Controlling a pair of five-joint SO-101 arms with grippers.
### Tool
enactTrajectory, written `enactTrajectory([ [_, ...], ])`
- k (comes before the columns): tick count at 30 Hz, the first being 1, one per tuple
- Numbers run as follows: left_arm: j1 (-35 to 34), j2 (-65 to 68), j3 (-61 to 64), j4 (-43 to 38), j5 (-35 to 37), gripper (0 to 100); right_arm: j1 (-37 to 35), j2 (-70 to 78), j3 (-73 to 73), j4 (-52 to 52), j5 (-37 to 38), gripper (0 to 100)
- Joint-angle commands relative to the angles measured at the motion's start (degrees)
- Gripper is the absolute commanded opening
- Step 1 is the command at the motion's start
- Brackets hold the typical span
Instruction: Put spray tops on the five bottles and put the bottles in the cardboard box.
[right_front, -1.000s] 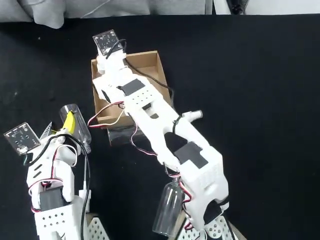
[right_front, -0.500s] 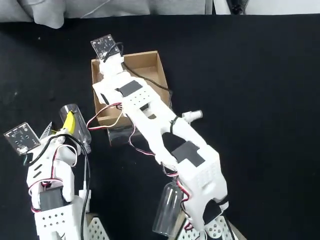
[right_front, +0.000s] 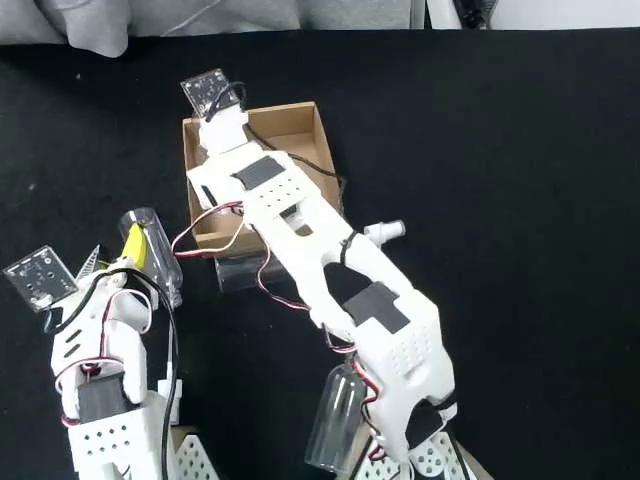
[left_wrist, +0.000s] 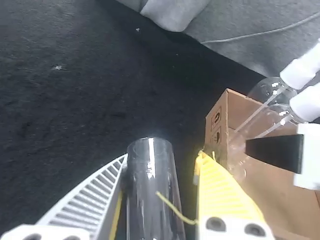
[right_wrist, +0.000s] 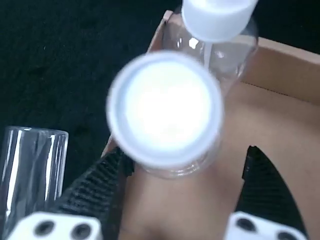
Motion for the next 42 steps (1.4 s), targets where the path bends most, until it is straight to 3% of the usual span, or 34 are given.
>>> enactTrajectory([
  [1,-0.92,-0.44,1.45,-0.35,-0.35,20,-0.97,-1.54,-4.97,2.90,0.00,29.5],
  [42,-0.92,-0.44,1.45,-0.35,-0.35,20,-0.88,-1.54,-31.25,45.19,0.09,29.8],
])
